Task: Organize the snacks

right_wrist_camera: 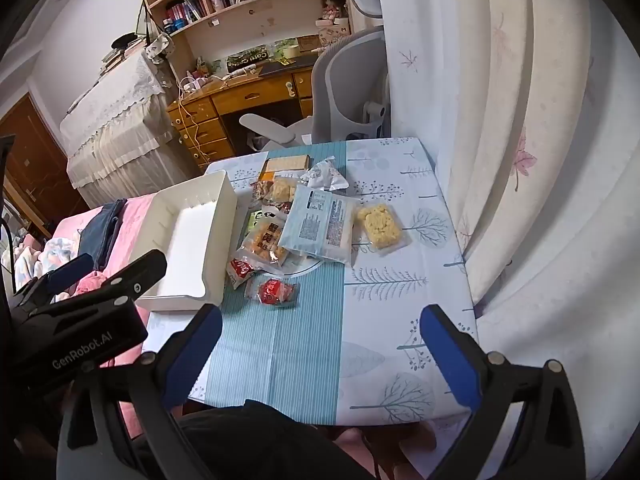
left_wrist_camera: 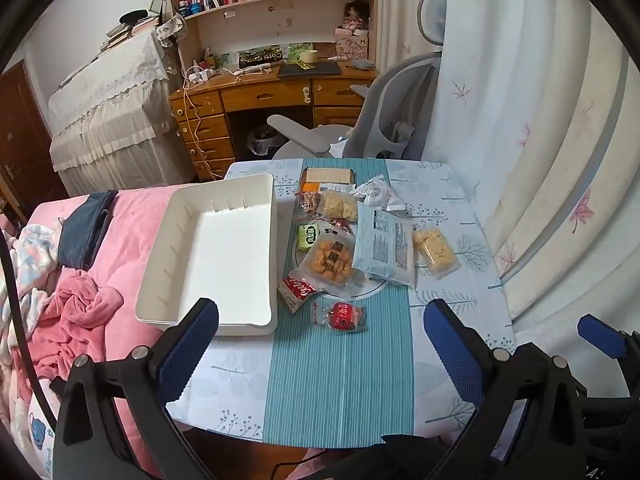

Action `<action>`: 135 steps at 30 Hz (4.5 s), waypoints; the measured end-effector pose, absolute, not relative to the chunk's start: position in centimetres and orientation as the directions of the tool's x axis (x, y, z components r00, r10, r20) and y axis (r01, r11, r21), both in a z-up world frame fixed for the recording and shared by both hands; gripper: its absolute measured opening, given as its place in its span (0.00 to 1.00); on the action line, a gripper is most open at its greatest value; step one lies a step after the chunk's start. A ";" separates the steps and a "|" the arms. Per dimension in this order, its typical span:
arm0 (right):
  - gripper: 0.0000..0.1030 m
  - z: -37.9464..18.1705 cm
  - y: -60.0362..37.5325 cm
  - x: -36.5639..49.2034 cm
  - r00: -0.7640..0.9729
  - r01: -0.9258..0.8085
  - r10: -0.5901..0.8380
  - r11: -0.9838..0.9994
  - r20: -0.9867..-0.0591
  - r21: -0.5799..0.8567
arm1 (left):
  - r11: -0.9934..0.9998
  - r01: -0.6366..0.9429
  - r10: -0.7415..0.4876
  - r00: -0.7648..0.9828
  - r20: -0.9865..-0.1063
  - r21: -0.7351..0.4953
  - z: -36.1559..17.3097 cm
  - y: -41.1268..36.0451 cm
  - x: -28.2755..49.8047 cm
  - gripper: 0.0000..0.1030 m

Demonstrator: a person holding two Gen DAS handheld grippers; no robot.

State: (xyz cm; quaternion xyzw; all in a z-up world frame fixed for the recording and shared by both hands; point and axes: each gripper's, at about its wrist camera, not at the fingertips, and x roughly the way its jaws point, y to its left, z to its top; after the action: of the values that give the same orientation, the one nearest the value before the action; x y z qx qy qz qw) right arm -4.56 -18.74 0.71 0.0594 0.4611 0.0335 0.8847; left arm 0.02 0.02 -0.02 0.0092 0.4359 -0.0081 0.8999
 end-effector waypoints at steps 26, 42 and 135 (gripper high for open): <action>0.97 0.3 -18.8 -4.3 0.564 -0.002 0.110 0.991 -0.819 0.132 | 1.000 0.024 -0.006 0.607 -0.794 0.011 0.0 0.7 0.3 0.98; 0.97 0.2 -17.7 -4.7 0.557 -0.004 0.096 0.994 -0.825 0.113 | 0.999 0.035 -0.031 0.596 -0.802 -0.013 -1.1 0.9 0.0 0.94; 0.87 -22.3 -24.4 16.0 0.565 -0.237 0.038 0.964 -0.824 -0.117 | 0.960 -0.279 0.021 -0.044 -0.999 0.032 -28.5 -2.0 16.9 0.93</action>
State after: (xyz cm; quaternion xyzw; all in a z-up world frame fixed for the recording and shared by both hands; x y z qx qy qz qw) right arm 15.99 -24.40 -22.33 -0.1079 0.4597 0.0784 0.8780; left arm 16.95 -2.01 -28.47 -0.0903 0.7142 0.1092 0.6855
